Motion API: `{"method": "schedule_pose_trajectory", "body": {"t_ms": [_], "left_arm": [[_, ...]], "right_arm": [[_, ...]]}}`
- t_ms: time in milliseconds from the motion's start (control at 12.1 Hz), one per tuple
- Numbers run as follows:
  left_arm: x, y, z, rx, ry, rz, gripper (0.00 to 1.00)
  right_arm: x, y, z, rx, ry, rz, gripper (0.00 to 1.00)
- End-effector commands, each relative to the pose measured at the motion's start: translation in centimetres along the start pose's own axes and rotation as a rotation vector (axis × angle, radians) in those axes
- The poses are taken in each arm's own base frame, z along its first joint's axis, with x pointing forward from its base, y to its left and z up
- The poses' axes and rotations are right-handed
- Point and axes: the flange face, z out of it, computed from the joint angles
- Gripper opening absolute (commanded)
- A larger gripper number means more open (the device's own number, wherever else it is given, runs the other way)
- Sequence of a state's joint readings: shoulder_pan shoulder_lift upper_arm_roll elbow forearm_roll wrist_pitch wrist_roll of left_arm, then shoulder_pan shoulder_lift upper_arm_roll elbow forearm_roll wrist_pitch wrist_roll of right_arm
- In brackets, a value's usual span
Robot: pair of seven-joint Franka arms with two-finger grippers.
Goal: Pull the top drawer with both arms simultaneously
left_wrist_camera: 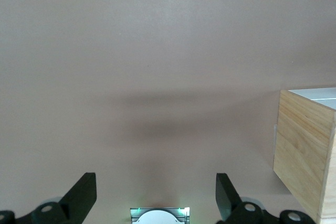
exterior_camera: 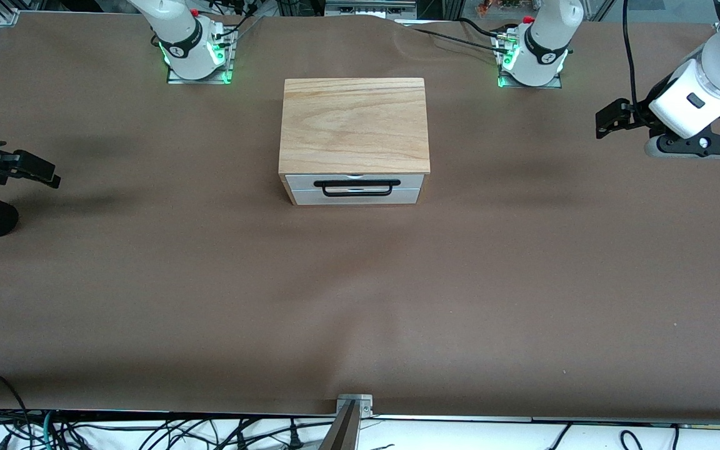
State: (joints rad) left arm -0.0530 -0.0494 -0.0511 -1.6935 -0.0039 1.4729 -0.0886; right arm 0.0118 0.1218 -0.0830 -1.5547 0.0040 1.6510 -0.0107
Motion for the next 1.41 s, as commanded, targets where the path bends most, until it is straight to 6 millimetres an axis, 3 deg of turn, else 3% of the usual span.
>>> {"method": "schedule_pose_trajectory", "body": {"t_ms": [0, 1326], "left_arm": [[-0.26, -0.04, -0.09, 0.018, 0.006, 0.006, 1.00], [0.08, -0.14, 0.33, 0.007, -0.003, 0.001, 1.00]], "right_arm": [[0.32, 0.27, -0.55, -0.014, 0.008, -0.038, 1.00], [1.13, 0.42, -0.59, -0.010, 0.014, -0.048, 1.00]]}}
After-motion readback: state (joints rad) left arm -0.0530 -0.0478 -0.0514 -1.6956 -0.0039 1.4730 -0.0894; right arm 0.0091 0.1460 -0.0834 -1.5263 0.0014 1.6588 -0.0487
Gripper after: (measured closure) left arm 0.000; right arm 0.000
